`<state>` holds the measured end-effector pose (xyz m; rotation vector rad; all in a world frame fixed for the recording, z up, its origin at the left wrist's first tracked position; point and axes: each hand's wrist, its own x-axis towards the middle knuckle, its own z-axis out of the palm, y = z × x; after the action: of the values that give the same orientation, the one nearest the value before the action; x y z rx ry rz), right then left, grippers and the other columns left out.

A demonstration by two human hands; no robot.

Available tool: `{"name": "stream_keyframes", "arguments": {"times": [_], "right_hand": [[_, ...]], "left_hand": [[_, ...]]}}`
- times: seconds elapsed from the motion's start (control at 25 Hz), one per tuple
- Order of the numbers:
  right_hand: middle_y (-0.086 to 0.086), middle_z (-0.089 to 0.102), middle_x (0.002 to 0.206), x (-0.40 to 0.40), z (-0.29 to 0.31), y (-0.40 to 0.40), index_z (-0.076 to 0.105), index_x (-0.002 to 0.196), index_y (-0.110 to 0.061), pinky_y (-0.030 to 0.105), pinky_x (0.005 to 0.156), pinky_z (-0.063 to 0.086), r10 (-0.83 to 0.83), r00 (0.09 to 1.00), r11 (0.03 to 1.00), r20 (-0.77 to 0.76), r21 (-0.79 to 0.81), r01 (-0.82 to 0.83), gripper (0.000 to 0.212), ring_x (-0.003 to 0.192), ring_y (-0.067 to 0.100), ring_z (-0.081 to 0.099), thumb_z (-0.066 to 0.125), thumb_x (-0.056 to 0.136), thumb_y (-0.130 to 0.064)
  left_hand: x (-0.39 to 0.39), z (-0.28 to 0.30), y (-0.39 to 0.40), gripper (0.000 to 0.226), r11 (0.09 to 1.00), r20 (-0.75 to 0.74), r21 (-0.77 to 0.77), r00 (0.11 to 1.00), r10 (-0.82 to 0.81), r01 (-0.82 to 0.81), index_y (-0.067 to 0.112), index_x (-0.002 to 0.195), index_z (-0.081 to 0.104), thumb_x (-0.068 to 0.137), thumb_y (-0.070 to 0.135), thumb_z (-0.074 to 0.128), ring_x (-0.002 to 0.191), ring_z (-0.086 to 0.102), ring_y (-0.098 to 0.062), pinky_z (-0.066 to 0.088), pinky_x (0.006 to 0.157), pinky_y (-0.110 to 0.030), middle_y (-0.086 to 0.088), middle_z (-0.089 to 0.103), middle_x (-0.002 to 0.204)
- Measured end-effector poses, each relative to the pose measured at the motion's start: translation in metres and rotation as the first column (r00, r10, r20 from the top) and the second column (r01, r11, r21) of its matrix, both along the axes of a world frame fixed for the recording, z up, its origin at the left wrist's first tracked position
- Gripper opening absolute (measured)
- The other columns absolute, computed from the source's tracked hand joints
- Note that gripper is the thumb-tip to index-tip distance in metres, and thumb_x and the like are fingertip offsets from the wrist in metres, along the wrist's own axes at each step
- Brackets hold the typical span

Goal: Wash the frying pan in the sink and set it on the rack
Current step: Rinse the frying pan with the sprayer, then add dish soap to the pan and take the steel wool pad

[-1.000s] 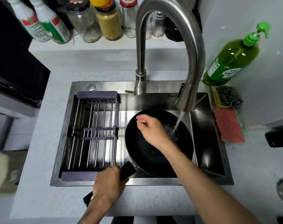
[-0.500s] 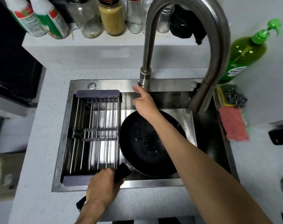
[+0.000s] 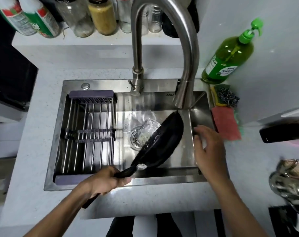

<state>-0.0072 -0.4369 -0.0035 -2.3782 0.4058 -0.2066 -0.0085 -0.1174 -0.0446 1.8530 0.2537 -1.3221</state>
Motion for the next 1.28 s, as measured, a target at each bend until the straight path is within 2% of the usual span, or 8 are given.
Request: {"name": "stream_keyframes", "arguments": {"times": [0.16,0.32,0.4,0.52,0.64,0.8,0.96,1.28], "right_hand": [[-0.002,0.061,0.130,0.033,0.033,0.004,0.053,0.138,-0.021,0.045,0.102,0.048,0.024,0.999,0.980,0.032,0.195,-0.030,0.043,0.121,0.014,0.056,0.055,0.096,-0.012],[0.003,0.066,0.109,0.084,0.072,0.031,0.043,0.143,-0.021,0.008,0.073,0.046,0.153,0.988,0.947,0.011,0.285,-0.150,0.056,0.087,-0.006,0.060,0.053,0.090,-0.005],[0.007,0.069,0.102,0.080,0.077,0.049,0.047,0.139,-0.020,0.017,0.062,0.046,0.256,0.967,0.941,-0.016,0.233,-0.245,0.054,0.069,0.001,0.059,0.049,0.089,-0.001],[0.003,0.036,0.158,0.062,0.081,0.114,0.011,0.159,-0.028,0.031,0.107,0.037,0.655,0.740,0.753,-0.149,0.209,-0.624,0.086,0.133,0.013,0.044,0.048,0.087,0.001],[-0.011,0.006,0.166,0.092,0.087,0.155,0.005,0.159,-0.035,0.029,0.118,0.023,0.794,0.575,0.606,-0.200,0.337,-0.720,0.095,0.150,0.014,0.015,0.046,0.085,0.008],[0.000,0.060,0.138,0.118,0.093,0.066,0.063,0.132,-0.016,0.024,0.097,0.044,0.484,0.874,0.865,0.044,0.131,-0.485,0.046,0.118,0.027,0.059,0.050,0.091,0.001],[0.016,0.065,0.127,0.190,0.115,-0.103,0.064,0.126,-0.005,0.030,0.097,0.042,0.053,0.989,0.986,0.137,-0.162,-0.030,0.040,0.116,0.034,0.060,0.049,0.091,0.004],[0.013,0.069,0.121,0.322,0.121,-0.227,0.070,0.119,-0.002,0.024,0.099,0.043,0.323,0.928,0.932,-0.188,-0.107,-0.346,0.026,0.113,0.021,0.062,0.064,0.095,-0.010]], "left_hand": [[0.006,0.013,-0.013,0.045,0.994,-0.165,-0.089,0.984,-0.073,0.059,0.009,0.098,0.054,0.079,0.044,0.075,0.039,0.032,-0.010,0.026,0.037,-0.019,0.003,0.037,0.051],[-0.006,0.013,-0.024,0.053,0.987,0.060,0.041,0.985,-0.159,0.157,0.009,0.107,0.065,0.077,0.051,0.075,0.058,0.046,-0.011,0.036,0.054,-0.022,0.006,0.054,0.076],[-0.016,0.014,-0.029,0.044,0.983,0.198,0.087,0.965,-0.175,0.160,0.007,0.092,0.067,0.078,0.048,0.072,0.062,0.048,-0.011,0.037,0.060,-0.025,0.006,0.054,0.074],[-0.027,0.024,-0.036,0.029,0.977,0.324,0.152,0.927,-0.190,0.147,0.009,0.081,0.065,0.080,0.037,0.071,0.061,0.063,-0.021,0.049,0.059,-0.034,-0.004,0.066,0.068],[-0.037,0.041,-0.044,0.025,0.945,0.451,0.293,0.851,-0.269,0.144,0.016,0.080,0.063,0.081,0.040,0.069,0.069,0.066,-0.019,0.051,0.062,-0.034,-0.004,0.068,0.074],[-0.032,0.070,-0.051,0.031,0.832,0.559,0.530,0.670,-0.489,0.165,0.025,0.087,0.052,0.084,0.055,0.059,0.086,0.066,-0.019,0.043,0.063,-0.030,0.000,0.067,0.089],[0.006,0.115,-0.083,0.030,0.760,0.595,0.632,0.531,-0.603,0.155,0.028,0.098,0.050,0.087,0.056,0.052,0.095,0.064,-0.018,0.040,0.067,-0.031,0.002,0.065,0.098],[0.057,0.161,-0.140,0.035,0.725,0.608,0.689,0.523,-0.597,0.028,0.028,0.087,0.052,0.080,0.062,0.057,0.080,0.067,-0.016,0.046,0.063,-0.032,0.004,0.066,0.080]]}}
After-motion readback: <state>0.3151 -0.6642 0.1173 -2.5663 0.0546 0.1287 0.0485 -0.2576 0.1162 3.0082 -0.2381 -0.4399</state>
